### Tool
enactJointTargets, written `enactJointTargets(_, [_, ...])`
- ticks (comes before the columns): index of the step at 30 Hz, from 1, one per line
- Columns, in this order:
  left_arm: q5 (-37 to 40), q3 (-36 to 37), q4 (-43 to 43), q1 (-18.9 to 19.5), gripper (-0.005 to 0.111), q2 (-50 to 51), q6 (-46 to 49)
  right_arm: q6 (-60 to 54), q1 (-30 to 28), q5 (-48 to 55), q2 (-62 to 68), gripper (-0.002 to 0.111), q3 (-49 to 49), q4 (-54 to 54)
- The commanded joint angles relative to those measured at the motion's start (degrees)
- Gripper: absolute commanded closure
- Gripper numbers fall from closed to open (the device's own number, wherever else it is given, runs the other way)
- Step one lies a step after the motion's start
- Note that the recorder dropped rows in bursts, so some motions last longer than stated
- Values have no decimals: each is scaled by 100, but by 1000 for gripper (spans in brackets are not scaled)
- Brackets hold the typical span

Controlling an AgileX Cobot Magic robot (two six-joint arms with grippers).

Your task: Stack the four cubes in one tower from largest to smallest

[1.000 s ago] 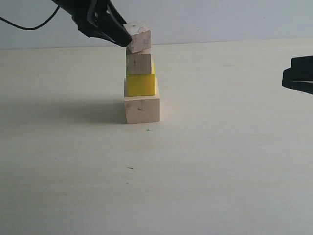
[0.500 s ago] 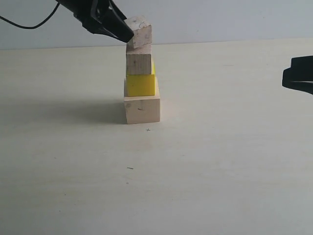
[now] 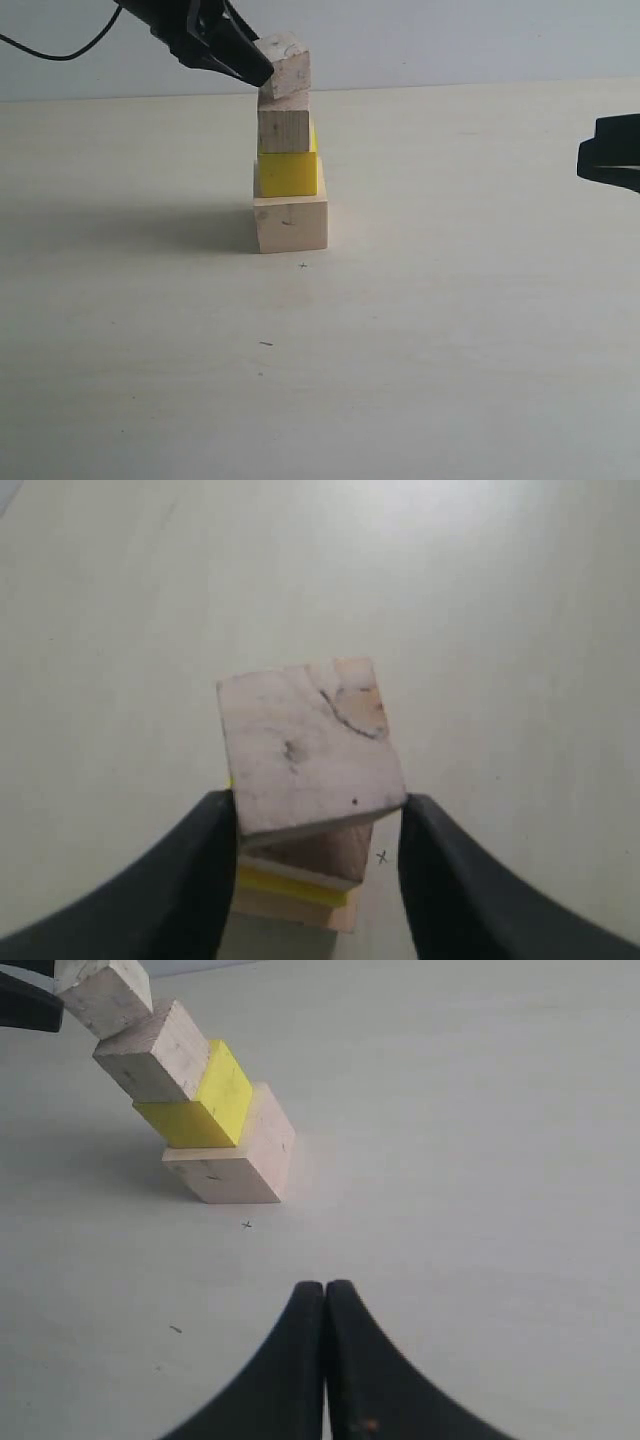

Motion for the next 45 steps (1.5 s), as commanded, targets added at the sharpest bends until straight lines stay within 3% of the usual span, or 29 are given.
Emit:
enactJointTargets(1, [11, -53, -85, -6, 51, -12, -40, -6, 6, -90, -2, 108, 24, -17])
enactJointTargets(4, [11, -53, -85, -6, 45, -12, -40, -6, 6, -90, -2, 108, 24, -17])
enactJointTargets(9, [-27, -53, -85, 6, 45, -61, -40, -6, 6, -90, -2, 108, 24, -17])
enactJointTargets(17, [-16, -53, -85, 358, 47, -599, -338, -19, 6, -90, -2, 108, 24, -17])
enactJointTargets(19, [-27, -53, -42, 461, 57, -705, -585, -158, 6, -90, -2, 108, 24, -26])
enactJointTargets(24, [141, -53, 543, 587, 107, -776, -1482, -584, 6, -90, 193, 108, 24, -26])
enactJointTargets(31, [207, 285, 545, 587, 107, -765, -1863, -393, 6, -900, 1016, 108, 14, -26])
enactJointTargets(38, [-172, 1026, -429, 587, 107, -765, -1769, 496, 6, -1337, 1955, 108, -522, -5])
enactJointTargets(45, [-495, 1603, -1447, 704, 107, -765, -1396, 575, -6, -1515, 3031, 108, -1450, 364])
